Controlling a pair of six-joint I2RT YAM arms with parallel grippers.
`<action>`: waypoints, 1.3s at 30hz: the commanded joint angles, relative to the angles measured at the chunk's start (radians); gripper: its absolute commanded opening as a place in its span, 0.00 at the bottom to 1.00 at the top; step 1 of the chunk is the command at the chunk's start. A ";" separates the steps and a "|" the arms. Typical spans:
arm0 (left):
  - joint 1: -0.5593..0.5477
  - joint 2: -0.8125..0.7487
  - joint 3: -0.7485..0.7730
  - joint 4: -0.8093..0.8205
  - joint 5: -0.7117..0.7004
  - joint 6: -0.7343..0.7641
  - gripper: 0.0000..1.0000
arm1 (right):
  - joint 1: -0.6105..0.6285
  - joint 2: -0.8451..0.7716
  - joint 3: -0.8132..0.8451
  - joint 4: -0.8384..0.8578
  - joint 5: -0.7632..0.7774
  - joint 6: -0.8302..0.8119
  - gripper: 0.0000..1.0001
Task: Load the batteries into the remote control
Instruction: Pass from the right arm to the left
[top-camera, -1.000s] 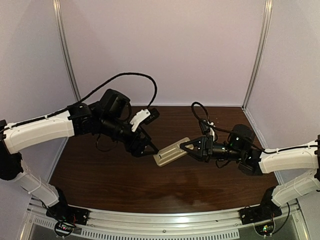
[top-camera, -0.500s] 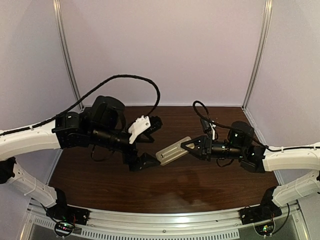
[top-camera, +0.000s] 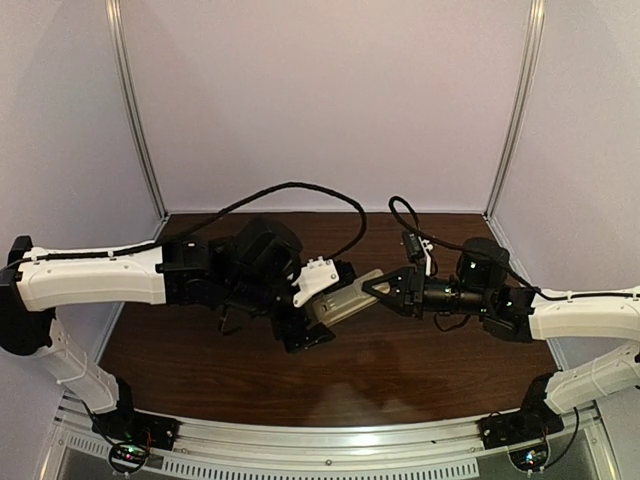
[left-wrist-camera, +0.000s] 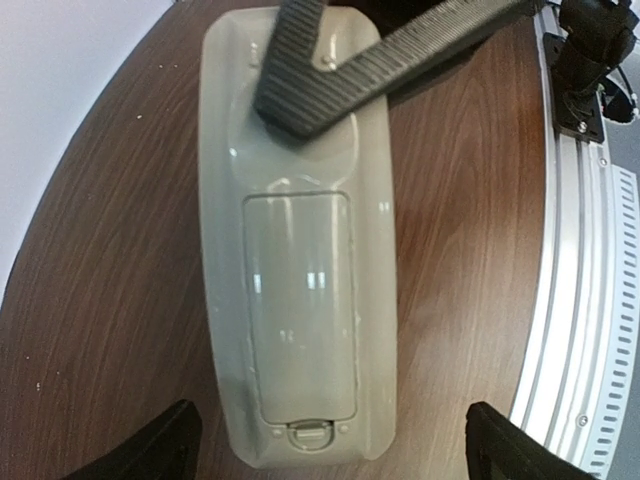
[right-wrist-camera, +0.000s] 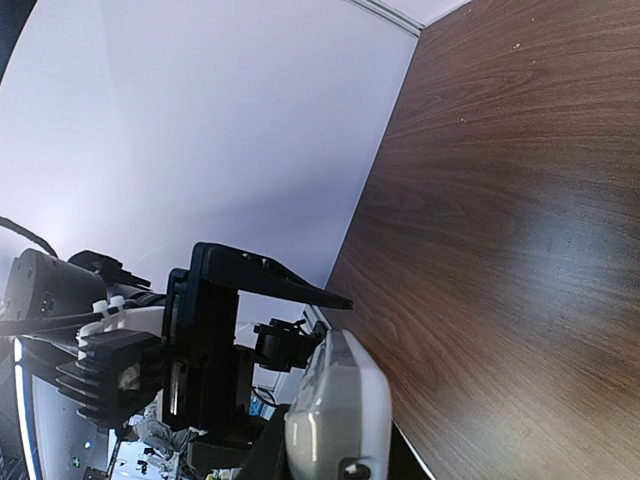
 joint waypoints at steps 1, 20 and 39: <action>-0.002 0.022 0.057 0.010 -0.071 0.017 0.91 | 0.001 -0.009 0.031 0.013 0.012 -0.009 0.02; -0.002 0.128 0.143 -0.029 -0.026 0.022 0.46 | 0.001 -0.008 0.047 -0.001 -0.009 -0.024 0.12; 0.156 -0.138 0.047 0.174 0.479 -0.092 0.25 | -0.082 -0.190 0.226 -0.194 -0.001 -0.409 1.00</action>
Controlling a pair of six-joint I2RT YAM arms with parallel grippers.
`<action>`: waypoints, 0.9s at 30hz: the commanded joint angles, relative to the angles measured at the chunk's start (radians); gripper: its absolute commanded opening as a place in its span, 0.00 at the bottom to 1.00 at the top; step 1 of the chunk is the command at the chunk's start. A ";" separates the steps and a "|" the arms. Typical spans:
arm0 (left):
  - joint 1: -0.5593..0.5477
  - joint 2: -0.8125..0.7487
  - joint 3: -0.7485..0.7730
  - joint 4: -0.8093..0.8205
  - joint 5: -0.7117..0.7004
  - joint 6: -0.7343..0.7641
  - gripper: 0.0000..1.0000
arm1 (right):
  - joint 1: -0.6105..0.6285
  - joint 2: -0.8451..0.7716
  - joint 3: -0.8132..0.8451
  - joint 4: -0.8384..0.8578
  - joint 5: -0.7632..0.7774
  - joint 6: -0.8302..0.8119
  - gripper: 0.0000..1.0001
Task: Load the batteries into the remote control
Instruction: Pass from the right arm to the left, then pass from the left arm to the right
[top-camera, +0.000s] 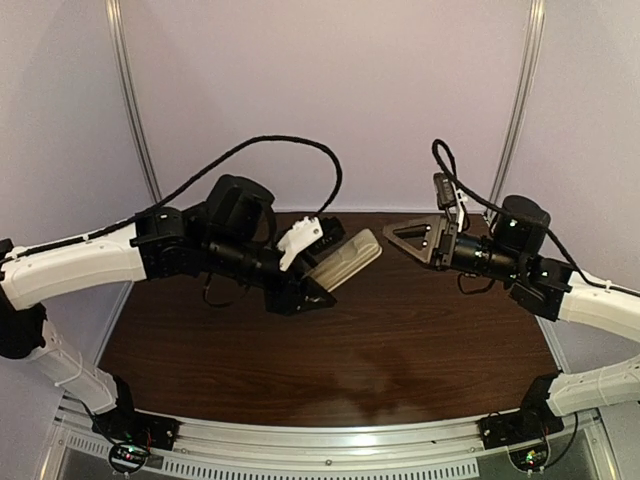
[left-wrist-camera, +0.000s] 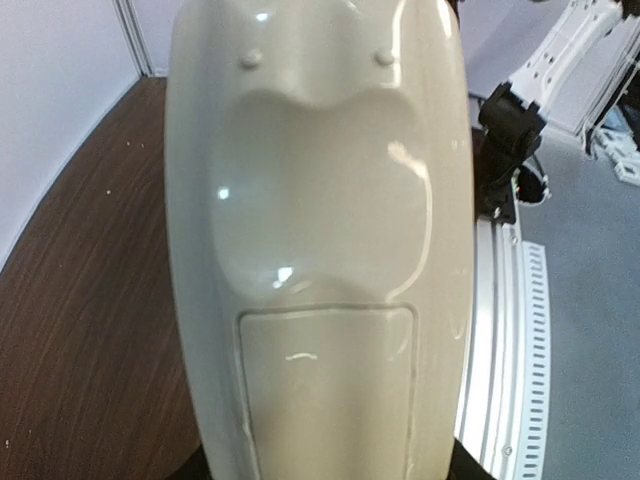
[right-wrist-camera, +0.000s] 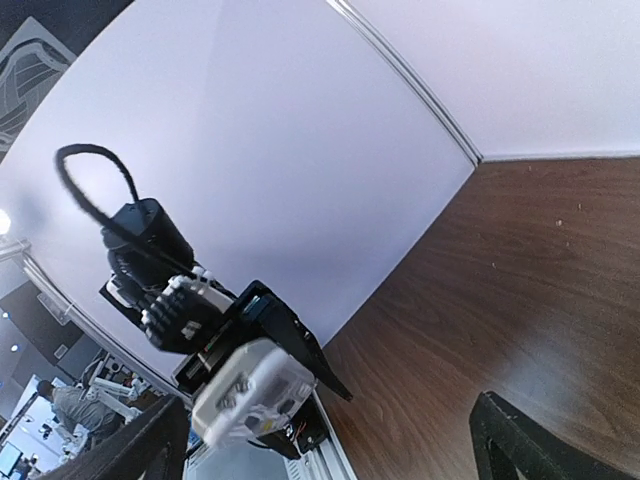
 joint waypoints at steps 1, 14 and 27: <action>0.082 -0.110 -0.043 0.175 0.238 -0.083 0.26 | -0.009 -0.067 0.045 -0.007 0.029 -0.149 1.00; 0.125 -0.162 -0.100 0.461 0.605 -0.235 0.26 | 0.040 0.065 0.183 0.252 -0.148 -0.192 1.00; 0.125 -0.137 -0.119 0.532 0.582 -0.286 0.26 | 0.204 0.175 0.356 0.139 -0.084 -0.281 0.98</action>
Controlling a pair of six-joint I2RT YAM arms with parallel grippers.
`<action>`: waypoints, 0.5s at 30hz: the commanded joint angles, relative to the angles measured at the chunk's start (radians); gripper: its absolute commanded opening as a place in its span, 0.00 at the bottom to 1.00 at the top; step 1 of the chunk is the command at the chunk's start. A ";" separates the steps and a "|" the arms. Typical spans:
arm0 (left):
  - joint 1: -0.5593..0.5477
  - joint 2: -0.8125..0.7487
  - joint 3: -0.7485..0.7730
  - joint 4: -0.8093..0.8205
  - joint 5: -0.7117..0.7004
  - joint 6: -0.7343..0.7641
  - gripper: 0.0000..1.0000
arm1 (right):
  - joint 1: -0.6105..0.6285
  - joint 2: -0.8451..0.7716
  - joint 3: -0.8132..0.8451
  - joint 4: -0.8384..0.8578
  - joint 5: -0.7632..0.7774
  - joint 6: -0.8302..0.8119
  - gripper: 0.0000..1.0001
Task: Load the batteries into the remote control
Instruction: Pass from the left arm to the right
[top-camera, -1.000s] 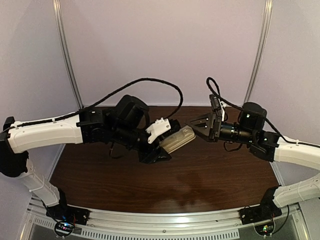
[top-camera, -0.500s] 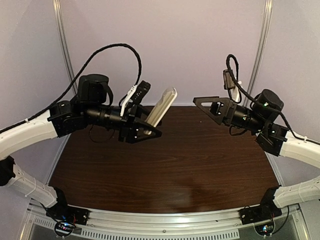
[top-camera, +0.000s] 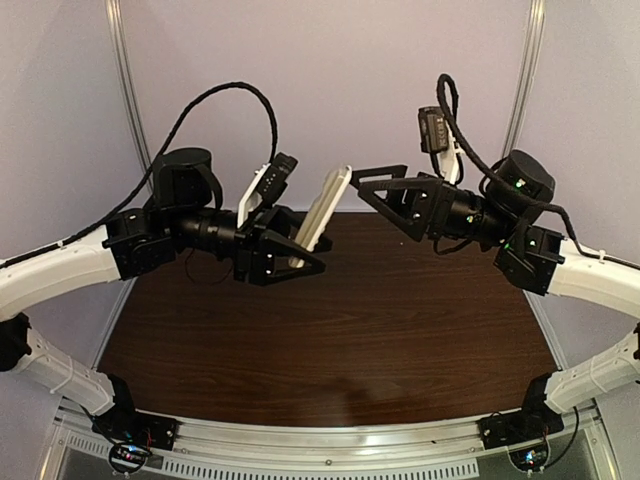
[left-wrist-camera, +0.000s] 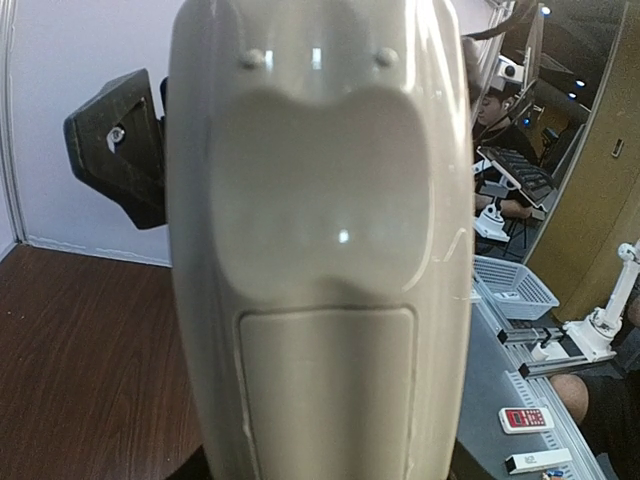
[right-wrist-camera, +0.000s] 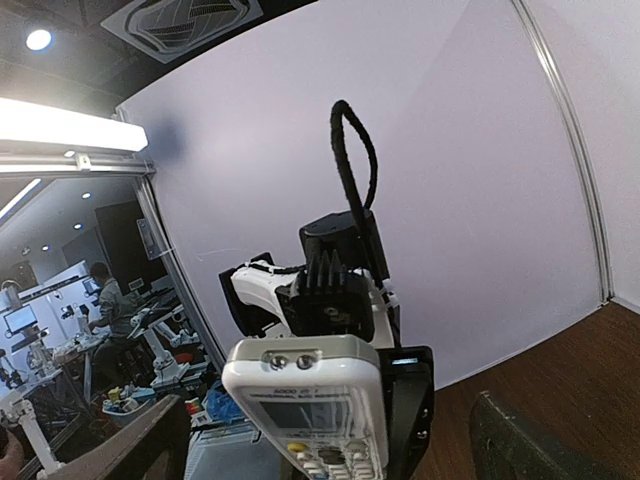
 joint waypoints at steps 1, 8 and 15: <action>-0.001 0.020 -0.003 0.071 0.006 -0.019 0.26 | 0.054 0.023 0.060 -0.086 0.040 -0.079 0.97; -0.001 0.027 -0.017 0.076 -0.014 -0.022 0.26 | 0.104 0.054 0.104 -0.186 0.107 -0.143 0.92; -0.002 0.027 -0.026 0.066 -0.037 -0.017 0.26 | 0.109 0.055 0.106 -0.210 0.188 -0.142 0.76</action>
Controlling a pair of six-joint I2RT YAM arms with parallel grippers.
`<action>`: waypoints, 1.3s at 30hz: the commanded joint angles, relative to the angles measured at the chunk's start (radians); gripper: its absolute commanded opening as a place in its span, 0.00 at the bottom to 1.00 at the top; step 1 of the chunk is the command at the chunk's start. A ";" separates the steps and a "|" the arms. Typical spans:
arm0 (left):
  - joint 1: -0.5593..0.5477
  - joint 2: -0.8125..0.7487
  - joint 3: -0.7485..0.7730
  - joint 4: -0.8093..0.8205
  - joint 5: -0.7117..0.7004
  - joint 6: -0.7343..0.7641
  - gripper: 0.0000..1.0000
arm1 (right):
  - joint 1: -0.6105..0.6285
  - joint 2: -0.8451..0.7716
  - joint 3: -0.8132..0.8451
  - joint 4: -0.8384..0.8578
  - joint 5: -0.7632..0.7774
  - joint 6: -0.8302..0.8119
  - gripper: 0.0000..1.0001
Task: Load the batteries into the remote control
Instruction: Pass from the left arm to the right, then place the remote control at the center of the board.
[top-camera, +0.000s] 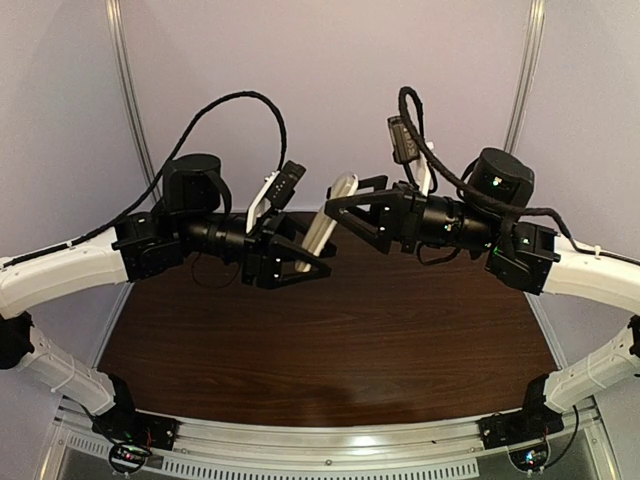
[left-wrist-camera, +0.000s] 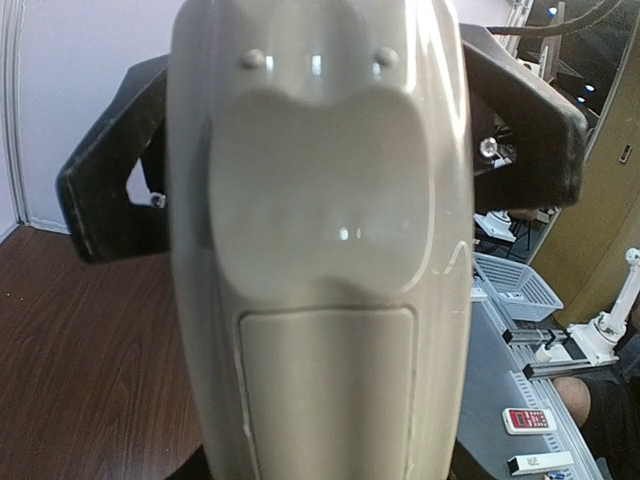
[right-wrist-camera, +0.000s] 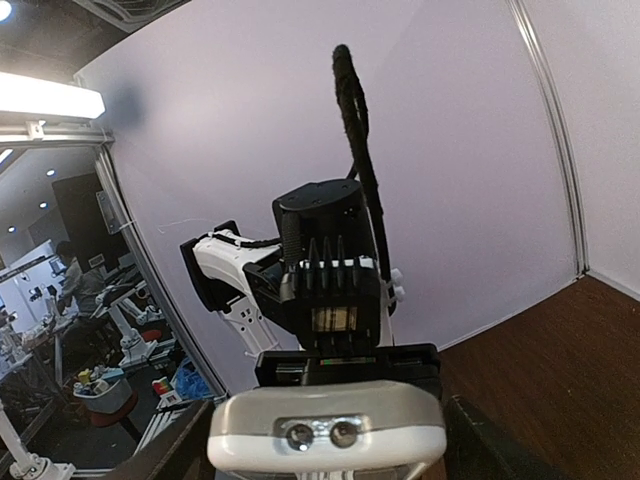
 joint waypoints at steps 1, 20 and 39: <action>-0.001 0.000 -0.011 0.047 -0.022 0.000 0.26 | 0.008 -0.001 0.023 -0.035 0.078 -0.011 0.72; 0.058 -0.116 -0.073 -0.024 -0.132 0.021 0.97 | -0.059 -0.020 0.053 -0.212 0.090 -0.024 0.32; 0.322 -0.242 -0.183 -0.314 -0.746 -0.188 0.97 | -0.087 0.277 0.205 -0.920 0.357 -0.205 0.28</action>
